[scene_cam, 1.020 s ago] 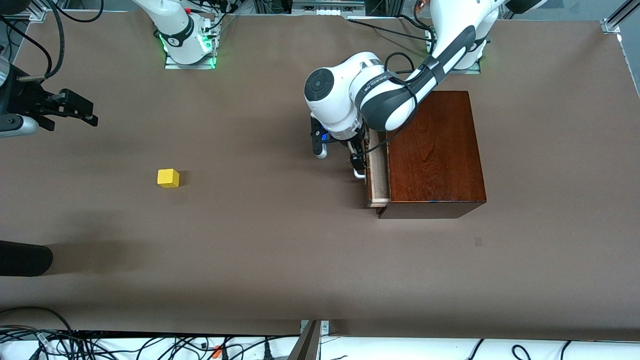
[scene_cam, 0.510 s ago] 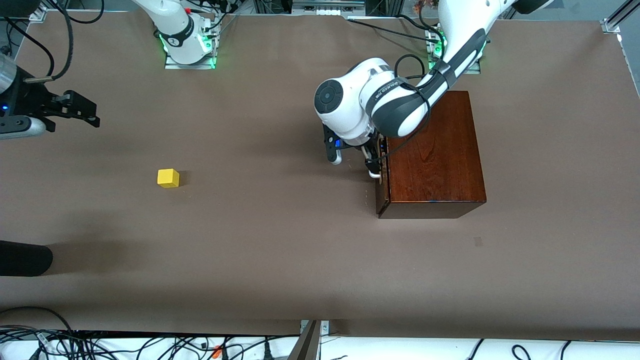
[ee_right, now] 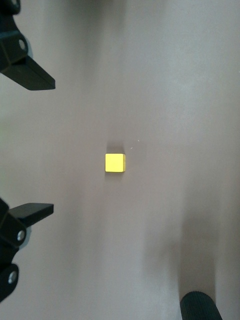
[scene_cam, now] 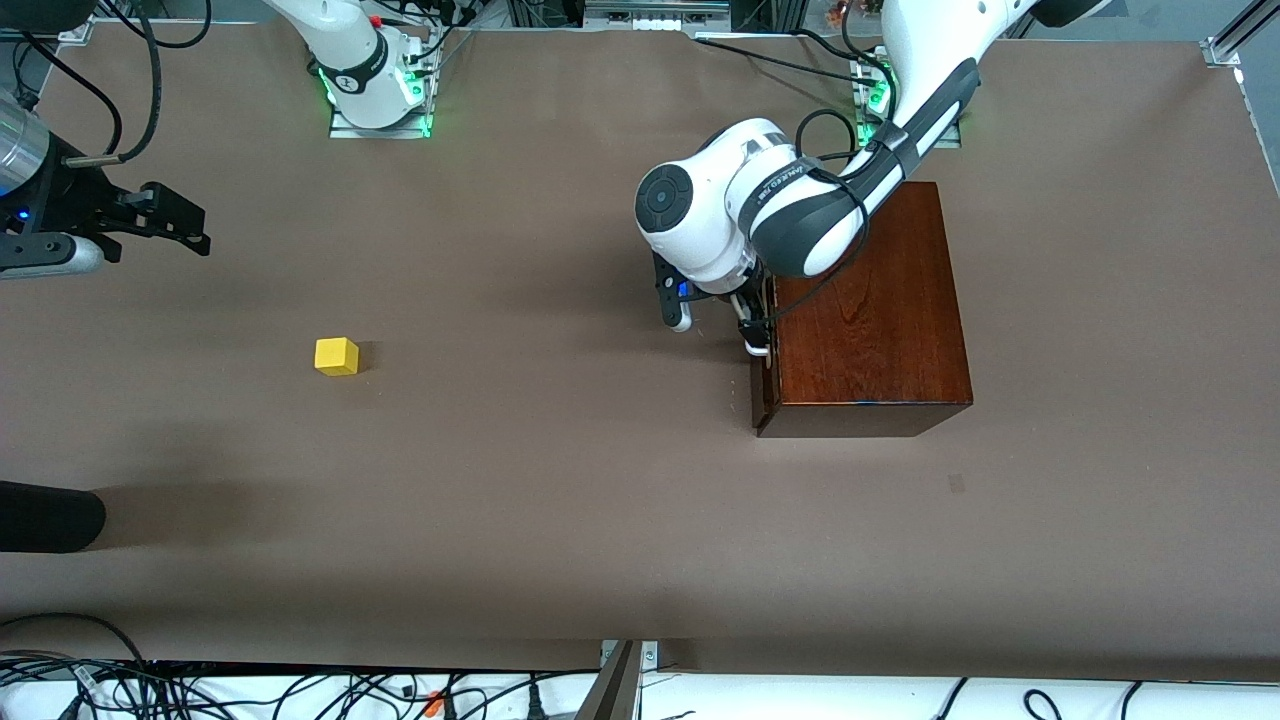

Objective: Open drawer, take yellow block, close drawer

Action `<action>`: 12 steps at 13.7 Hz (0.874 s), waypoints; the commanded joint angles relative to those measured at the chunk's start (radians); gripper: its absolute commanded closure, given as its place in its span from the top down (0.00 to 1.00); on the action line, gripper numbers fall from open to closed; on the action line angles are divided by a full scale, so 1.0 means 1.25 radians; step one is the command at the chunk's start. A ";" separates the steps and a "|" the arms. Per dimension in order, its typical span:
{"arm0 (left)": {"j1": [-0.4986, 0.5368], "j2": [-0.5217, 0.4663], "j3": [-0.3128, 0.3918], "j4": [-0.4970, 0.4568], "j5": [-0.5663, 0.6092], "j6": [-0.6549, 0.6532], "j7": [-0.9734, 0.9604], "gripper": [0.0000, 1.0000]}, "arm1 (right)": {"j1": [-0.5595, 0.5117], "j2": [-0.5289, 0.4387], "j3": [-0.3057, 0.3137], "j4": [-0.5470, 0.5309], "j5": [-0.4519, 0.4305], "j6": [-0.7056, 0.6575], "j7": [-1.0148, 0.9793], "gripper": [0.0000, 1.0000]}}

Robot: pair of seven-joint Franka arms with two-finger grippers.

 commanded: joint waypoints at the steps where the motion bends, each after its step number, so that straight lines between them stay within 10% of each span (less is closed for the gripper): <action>1: -0.023 -0.026 -0.001 0.024 0.022 0.007 -0.087 1.00 | 0.000 0.008 0.001 0.022 -0.012 -0.014 0.012 1.00; 8: -0.084 -0.055 -0.005 0.151 -0.007 0.001 -0.461 1.00 | 0.001 0.010 0.001 0.020 -0.011 0.005 0.014 1.00; 12: 0.016 -0.129 0.000 0.202 -0.137 -0.004 -0.470 1.00 | 0.001 0.012 0.001 0.020 -0.011 0.007 0.013 1.00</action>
